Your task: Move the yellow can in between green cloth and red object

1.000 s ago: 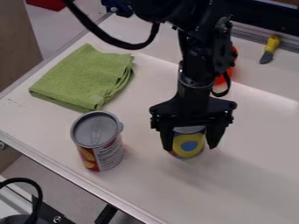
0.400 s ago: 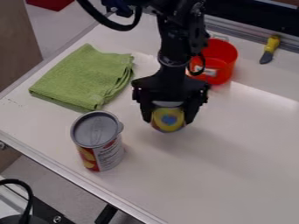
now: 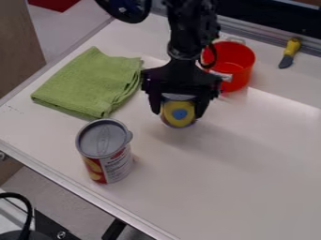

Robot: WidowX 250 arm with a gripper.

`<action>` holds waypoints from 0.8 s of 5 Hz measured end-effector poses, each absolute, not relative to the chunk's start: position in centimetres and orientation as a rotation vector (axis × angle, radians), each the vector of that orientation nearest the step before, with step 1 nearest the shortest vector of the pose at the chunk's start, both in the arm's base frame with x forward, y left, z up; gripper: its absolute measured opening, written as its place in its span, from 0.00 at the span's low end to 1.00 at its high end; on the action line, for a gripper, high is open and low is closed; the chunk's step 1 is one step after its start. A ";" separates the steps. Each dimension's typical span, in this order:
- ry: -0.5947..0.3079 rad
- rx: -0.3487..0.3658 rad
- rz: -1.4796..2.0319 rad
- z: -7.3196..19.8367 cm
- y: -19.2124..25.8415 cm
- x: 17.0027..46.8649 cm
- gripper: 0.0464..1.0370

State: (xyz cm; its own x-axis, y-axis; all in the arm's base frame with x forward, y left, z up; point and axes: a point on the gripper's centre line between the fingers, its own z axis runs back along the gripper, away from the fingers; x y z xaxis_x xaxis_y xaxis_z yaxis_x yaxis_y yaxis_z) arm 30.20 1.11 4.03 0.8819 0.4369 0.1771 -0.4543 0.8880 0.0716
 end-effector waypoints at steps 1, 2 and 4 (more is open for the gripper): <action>-0.161 0.118 0.498 4.0 1.8 31.5 0.96; -0.184 0.124 0.526 4.4 2.7 32.2 0.96; -0.202 0.146 0.540 4.4 4.3 33.0 0.96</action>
